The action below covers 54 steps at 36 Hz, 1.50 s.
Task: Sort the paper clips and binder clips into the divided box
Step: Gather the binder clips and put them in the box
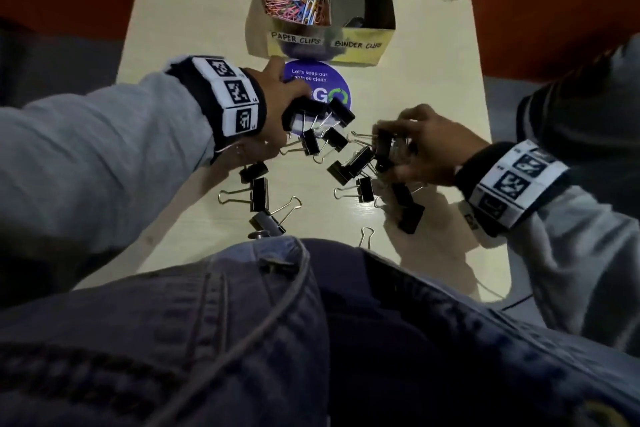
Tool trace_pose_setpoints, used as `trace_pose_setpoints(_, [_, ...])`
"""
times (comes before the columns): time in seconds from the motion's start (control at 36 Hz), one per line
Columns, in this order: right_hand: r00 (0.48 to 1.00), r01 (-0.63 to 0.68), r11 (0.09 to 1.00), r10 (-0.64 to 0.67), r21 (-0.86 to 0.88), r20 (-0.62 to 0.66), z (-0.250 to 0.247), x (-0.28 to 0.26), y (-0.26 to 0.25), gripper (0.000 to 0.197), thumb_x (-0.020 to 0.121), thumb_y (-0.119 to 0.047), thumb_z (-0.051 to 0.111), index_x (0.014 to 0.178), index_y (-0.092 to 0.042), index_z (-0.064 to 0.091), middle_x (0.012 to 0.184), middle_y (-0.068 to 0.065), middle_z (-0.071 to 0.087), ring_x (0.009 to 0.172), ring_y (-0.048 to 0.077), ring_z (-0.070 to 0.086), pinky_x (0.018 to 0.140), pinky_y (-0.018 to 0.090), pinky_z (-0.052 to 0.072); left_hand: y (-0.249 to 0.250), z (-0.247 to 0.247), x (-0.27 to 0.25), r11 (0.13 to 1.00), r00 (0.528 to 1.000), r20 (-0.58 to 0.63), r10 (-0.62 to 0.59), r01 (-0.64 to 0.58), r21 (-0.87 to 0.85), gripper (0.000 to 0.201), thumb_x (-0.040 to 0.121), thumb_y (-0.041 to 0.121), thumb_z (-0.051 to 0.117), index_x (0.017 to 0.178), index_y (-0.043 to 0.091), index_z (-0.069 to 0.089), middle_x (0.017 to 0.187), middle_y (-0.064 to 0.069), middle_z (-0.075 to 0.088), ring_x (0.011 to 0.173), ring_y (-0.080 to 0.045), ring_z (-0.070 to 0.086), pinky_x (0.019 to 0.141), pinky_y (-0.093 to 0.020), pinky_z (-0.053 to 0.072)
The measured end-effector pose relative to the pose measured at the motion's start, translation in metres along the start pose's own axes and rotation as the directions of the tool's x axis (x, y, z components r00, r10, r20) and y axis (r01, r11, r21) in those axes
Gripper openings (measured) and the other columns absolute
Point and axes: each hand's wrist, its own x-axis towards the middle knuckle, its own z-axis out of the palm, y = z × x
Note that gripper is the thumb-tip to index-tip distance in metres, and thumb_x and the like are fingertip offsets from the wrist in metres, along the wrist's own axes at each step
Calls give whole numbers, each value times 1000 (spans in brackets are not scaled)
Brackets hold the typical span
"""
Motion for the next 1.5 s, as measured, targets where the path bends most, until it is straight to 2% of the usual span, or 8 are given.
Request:
trace_pose_setpoints(0.14, [988, 1, 999, -9, -55, -152, 17, 7, -9, 69, 76, -38, 70, 138, -37, 41, 134, 6, 42, 112, 31, 55, 85, 37, 49, 5, -6, 6, 1000, 1000, -3, -1, 1, -13, 68, 70, 23, 77, 126, 27, 39, 126, -14, 34, 84, -30, 47, 77, -39, 48])
trace_pose_setpoints(0.28, [979, 16, 994, -37, -108, -200, 19, 18, -18, 54, 81, -32, 65, 130, -17, 48, 121, 14, 46, 99, 38, 58, 72, 38, 45, 9, -10, 12, 1000, 1000, 7, -6, 6, 0, 66, 60, 23, 79, 112, 26, 38, 115, -15, 40, 78, -29, 48, 68, -35, 45])
trace_pose_setpoints(0.53, [970, 76, 978, -118, -195, -211, 15, 32, -32, 40, 86, -13, 57, 125, -9, 49, 117, 18, 45, 90, 39, 60, 64, 36, 39, 7, -17, 17, 981, 1000, 12, -19, 21, -194, 56, 56, 17, 81, 87, 25, 35, 73, 3, 43, 74, -21, 40, 61, -31, 39])
trace_pose_setpoints(0.83, [971, 102, 973, -142, -209, -191, 7, 35, -38, 42, 87, -10, 53, 128, -11, 43, 115, 16, 43, 89, 38, 60, 61, 35, 36, 7, -25, 12, 985, 996, 85, -7, 22, -172, 44, 63, 29, 82, 89, 22, 47, 92, -4, 61, 85, -27, 59, 76, -34, 51])
trace_pose_setpoints(1.0, [962, 137, 985, -158, -106, -221, 5, 34, -32, 35, 90, -15, 52, 124, -14, 47, 112, 11, 49, 91, 35, 60, 63, 33, 38, 5, -26, 13, 987, 999, 19, 33, -29, -157, 38, 70, 23, 79, 90, 16, 48, 90, -4, 56, 84, -25, 54, 70, -29, 43])
trace_pose_setpoints(1.19, [956, 156, 960, -88, 231, -279, -9, 34, -18, 35, 83, -17, 63, 118, -12, 57, 113, 12, 58, 100, 32, 58, 83, 35, 47, 16, -80, 17, 843, 992, -125, -30, -42, -535, 19, 82, 1, 66, 91, 17, 61, 80, 0, 60, 73, -19, 60, 64, -27, 53])
trace_pose_setpoints(1.33, [953, 174, 936, -83, 305, -290, -10, 35, -15, 36, 81, -15, 66, 116, -12, 59, 110, 11, 60, 97, 32, 60, 85, 37, 49, 32, -133, 54, 890, 938, -347, -14, -147, -431, 27, 84, 4, 63, 109, 13, 62, 98, -2, 63, 85, -20, 59, 64, -21, 47])
trace_pose_setpoints(1.5, [940, 201, 902, -68, 382, -335, -8, 33, -8, 33, 80, -16, 70, 112, -13, 61, 107, 10, 63, 94, 30, 62, 83, 40, 51, 45, -141, 92, 947, 974, -193, 121, -172, -273, 57, 85, 7, 66, 138, 14, 47, 136, -7, 53, 117, -21, 55, 62, -16, 39])
